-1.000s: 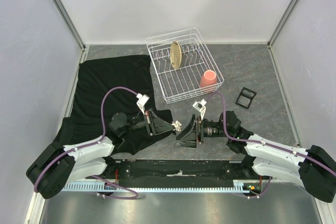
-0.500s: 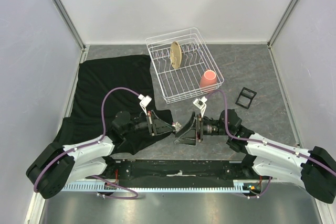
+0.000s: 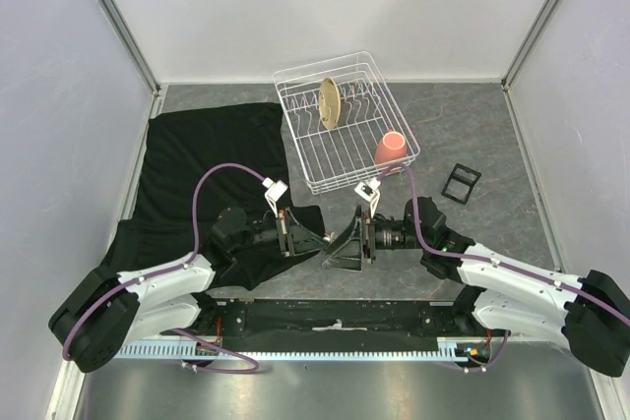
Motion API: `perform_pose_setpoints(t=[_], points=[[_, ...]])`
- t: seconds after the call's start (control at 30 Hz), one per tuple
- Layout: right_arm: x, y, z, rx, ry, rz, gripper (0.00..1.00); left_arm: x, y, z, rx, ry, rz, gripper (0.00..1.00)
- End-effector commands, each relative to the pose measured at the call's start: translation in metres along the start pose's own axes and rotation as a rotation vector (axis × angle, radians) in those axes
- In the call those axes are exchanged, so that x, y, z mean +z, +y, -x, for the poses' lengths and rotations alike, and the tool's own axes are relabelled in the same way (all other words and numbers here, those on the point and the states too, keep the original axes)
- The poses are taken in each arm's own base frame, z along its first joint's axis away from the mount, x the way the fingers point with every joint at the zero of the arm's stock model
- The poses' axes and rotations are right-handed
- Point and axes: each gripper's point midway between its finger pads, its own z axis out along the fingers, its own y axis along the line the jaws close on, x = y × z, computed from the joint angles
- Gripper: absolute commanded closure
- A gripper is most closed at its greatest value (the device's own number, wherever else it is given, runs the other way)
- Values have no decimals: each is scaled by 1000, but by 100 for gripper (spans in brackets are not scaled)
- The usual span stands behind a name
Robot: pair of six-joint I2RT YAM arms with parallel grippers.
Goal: Remove the brooch from the garment
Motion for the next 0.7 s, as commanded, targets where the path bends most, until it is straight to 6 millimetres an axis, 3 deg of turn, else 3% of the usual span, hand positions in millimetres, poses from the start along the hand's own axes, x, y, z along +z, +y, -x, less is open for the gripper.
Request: perform_pose_setpoints(t=[0.0,0.07,0.13,0.17,0.23,0.27,0.33,0.43,0.57,0.67], points=[[4,17,23,-75,-37,28,3,1,-18,2,82,13,-76,98],[2,19,21,-75,-20,18,4,1,-18,3,75,10,-73,98],[-3,30,33,-119,-46,6,3,1,-17,4,59,0,-63,98],[-7,24,32,-128,-41,-44,2,2,-16,4,47,0,-55,98],[-16,38,43,-176,-76,-53,2,2,-13,4,7,4,-32,98],[-20,31,40,-189,-57,-101,2,3,-15,5,-1,6,-34,98],[-27,35,52,-227,-96,-150,2,3,-18,5,-28,11,-39,98],[-36,19,54,-256,-100,-256,2,2,-22,6,-54,12,-49,98],[-40,-19,41,-247,-53,-398,2,-1,-30,6,-72,13,-73,98],[-39,-31,36,-252,-40,-417,2,-3,-35,7,-83,13,-86,98]])
